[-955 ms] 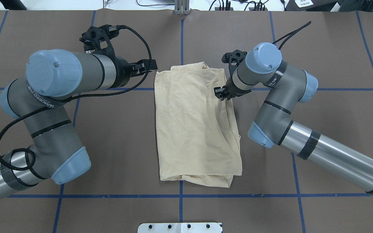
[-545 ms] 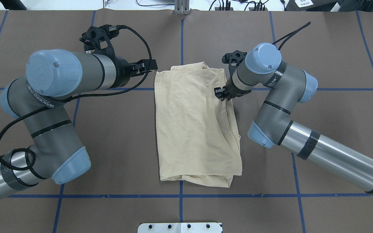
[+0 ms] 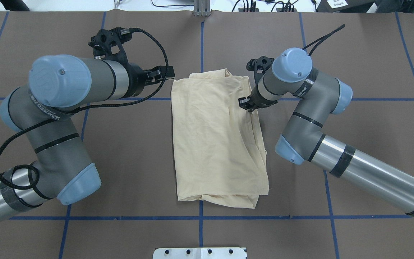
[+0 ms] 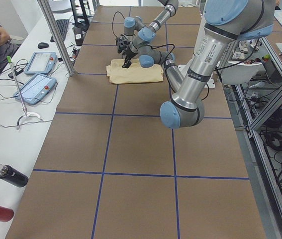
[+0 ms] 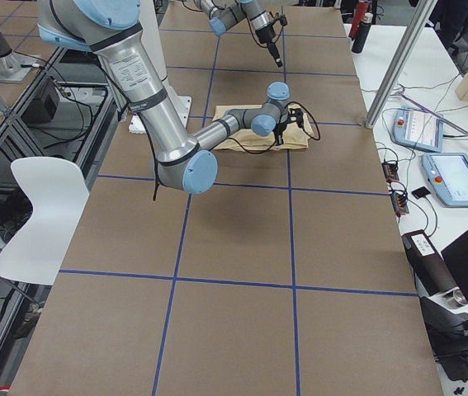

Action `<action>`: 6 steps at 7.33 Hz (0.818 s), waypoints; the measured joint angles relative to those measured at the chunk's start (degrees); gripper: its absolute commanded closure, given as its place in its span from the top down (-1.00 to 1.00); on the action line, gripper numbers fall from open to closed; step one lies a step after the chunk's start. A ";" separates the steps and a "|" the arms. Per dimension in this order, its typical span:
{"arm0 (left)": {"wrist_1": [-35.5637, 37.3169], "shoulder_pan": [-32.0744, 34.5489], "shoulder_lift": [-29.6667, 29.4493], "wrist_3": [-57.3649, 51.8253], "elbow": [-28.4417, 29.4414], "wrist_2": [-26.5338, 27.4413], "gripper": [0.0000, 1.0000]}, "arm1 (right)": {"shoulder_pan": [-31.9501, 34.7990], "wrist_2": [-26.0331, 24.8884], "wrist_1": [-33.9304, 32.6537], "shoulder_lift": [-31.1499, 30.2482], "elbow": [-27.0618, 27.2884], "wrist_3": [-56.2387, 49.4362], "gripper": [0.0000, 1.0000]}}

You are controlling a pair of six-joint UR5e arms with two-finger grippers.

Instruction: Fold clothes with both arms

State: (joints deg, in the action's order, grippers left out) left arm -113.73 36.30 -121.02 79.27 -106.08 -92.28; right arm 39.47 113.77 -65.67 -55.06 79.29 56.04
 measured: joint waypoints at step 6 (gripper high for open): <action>-0.04 0.00 -0.06 0.44 0.00 -0.05 1.00 | 1.79 2.50 -2.19 -0.92 3.69 -0.19 -0.12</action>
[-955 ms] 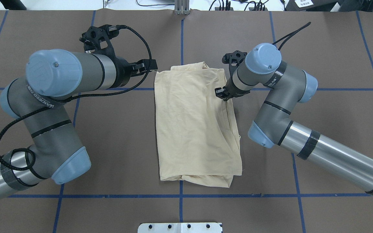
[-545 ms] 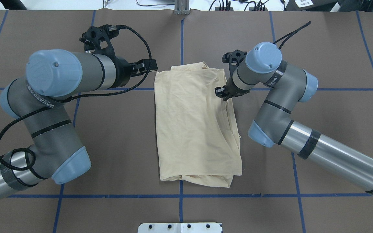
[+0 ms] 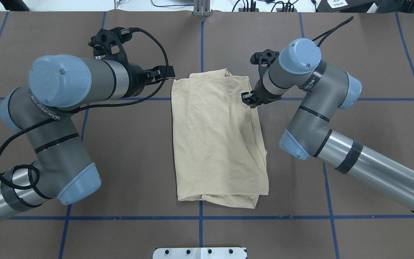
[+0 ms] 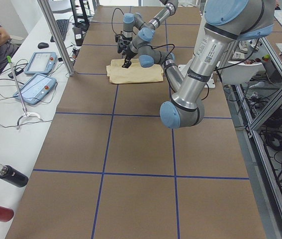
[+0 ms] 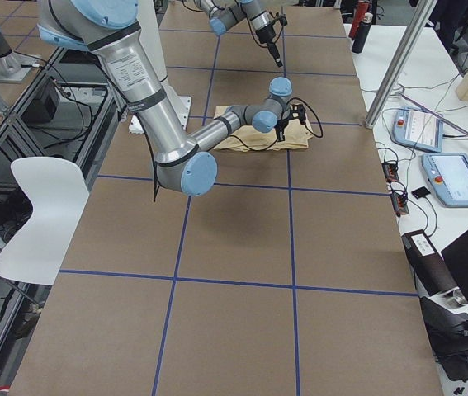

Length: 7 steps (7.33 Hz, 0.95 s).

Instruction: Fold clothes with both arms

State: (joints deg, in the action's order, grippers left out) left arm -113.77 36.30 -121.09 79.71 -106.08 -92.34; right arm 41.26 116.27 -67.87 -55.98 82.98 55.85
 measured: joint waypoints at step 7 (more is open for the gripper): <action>-8.73 -15.97 4.31 22.27 -0.54 -1.68 0.99 | 0.57 5.74 -0.09 -14.52 19.57 6.57 0.98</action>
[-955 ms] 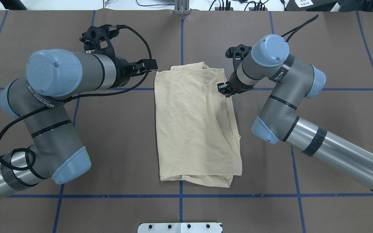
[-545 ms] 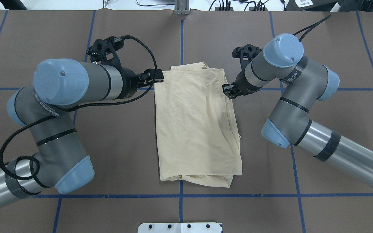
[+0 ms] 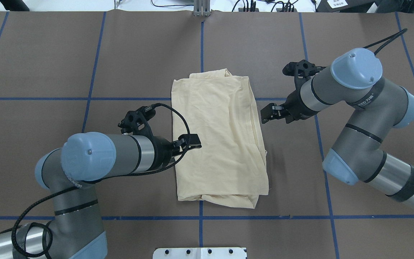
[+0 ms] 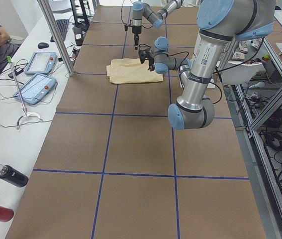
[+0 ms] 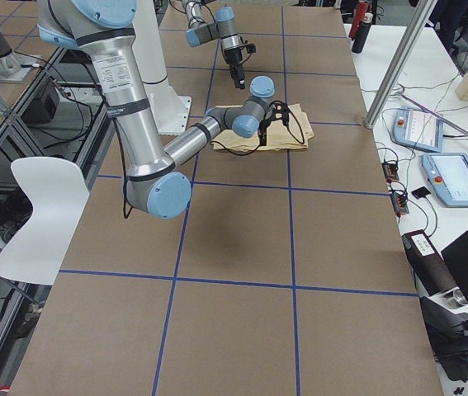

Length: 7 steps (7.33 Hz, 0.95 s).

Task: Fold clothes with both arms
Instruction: 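Move the left gripper to the shirt's near end while the right gripper moves beside it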

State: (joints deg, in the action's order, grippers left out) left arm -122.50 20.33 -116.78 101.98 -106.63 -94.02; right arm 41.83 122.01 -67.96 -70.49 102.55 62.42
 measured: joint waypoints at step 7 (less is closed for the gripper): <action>3.43 -6.62 -0.05 3.31 5.17 3.12 0.86 | -0.14 3.91 0.33 -2.72 5.80 8.70 0.98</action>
State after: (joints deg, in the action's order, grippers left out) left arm -119.07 13.71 -116.82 105.29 -101.46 -90.89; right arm 41.69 125.92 -67.63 -73.22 108.34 71.12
